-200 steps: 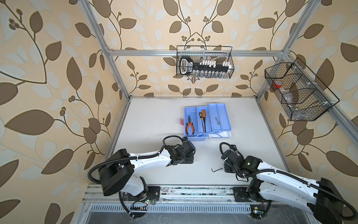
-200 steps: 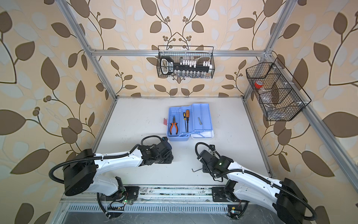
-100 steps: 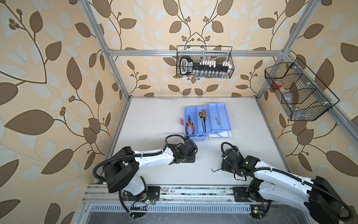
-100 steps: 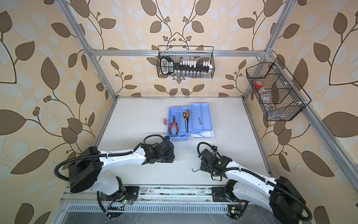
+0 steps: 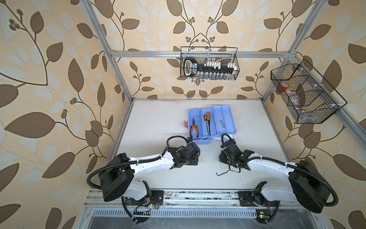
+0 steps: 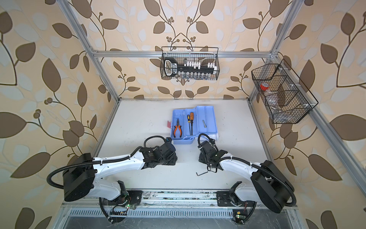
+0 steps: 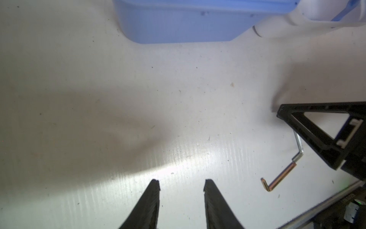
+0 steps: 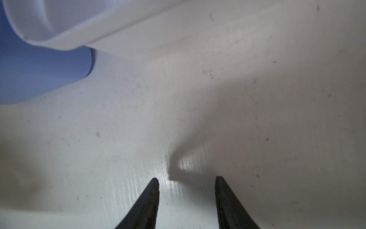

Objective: Pack the tool kit
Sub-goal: 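Grasp the silver hex key with the right gripper and lift it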

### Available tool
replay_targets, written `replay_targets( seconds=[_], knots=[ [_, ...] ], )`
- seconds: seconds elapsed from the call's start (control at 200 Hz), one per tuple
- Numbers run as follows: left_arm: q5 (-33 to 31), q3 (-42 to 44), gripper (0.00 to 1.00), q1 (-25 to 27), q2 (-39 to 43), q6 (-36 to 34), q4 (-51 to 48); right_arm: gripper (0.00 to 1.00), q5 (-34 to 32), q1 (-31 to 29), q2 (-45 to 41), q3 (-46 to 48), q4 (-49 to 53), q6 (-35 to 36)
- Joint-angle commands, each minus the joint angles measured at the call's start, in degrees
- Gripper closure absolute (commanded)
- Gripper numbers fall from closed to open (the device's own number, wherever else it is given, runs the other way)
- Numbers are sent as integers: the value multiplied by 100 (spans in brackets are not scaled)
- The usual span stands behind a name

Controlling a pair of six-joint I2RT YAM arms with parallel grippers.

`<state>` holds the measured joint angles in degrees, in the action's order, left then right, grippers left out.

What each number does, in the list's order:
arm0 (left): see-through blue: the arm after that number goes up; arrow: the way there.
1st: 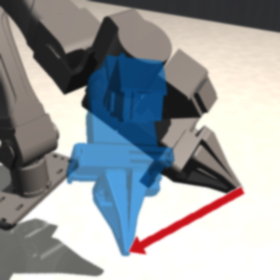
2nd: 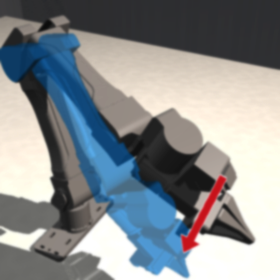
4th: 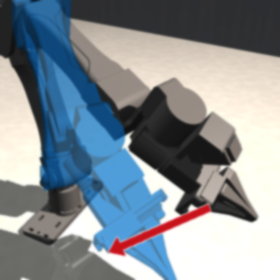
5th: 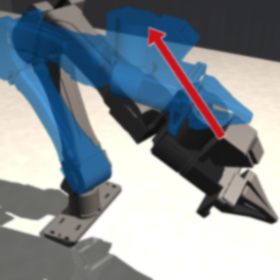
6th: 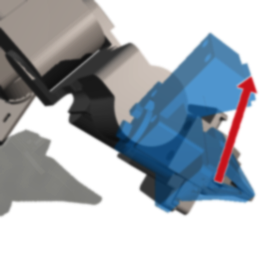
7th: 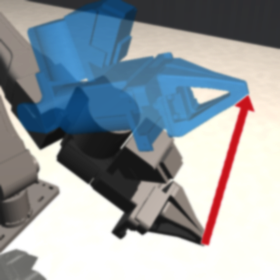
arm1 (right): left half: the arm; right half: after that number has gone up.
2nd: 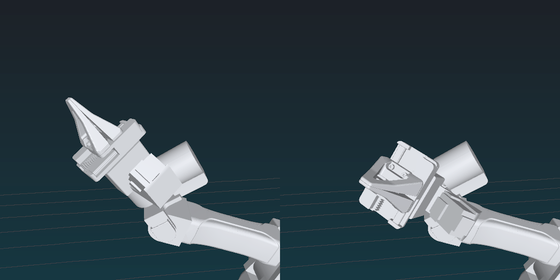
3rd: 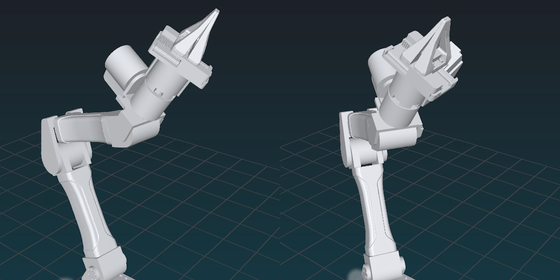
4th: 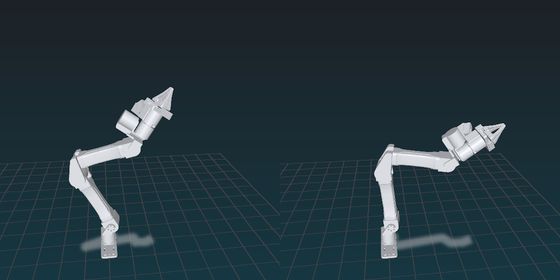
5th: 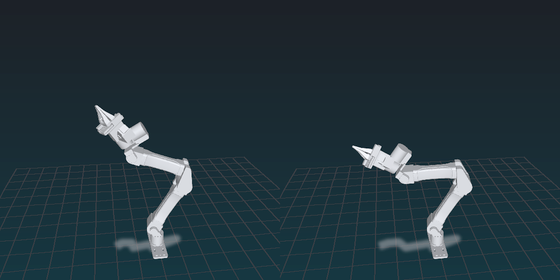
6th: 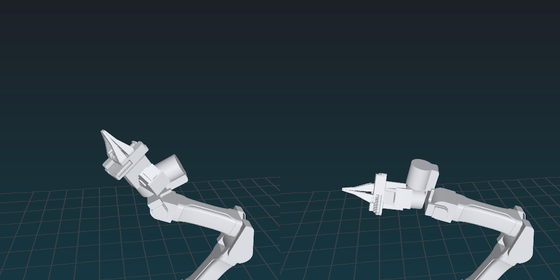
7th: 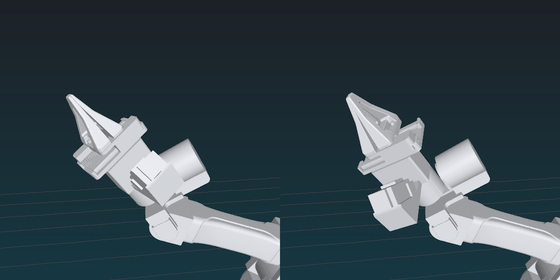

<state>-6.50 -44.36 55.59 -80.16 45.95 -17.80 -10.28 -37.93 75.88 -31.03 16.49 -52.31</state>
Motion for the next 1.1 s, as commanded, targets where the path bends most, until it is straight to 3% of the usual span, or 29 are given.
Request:
replay_targets(
  seconds=[0.0,0.095,0.235,0.56,0.815,1.095],
  knots=[
    [-225,78,60,55,96,-34,-82,57,208,-79,406,75,1107,277],
    [-233,53,60,57,62,-43,-88,57,-73,-262,420,3,1556,305],
    [-164,6,60,57,-41,-49,-39,59,66,-311,273,52,1772,381],
    [2,-11,61,56,-184,29,88,45,-255,-378,-759,-107,2513,127],
    [90,-51,62,55,-456,56,123,61,-92,-490,-674,-2,2740,137],
    [123,-3,62,57,-498,114,162,65,-268,-610,18,-498,2638,285]
  ],
)
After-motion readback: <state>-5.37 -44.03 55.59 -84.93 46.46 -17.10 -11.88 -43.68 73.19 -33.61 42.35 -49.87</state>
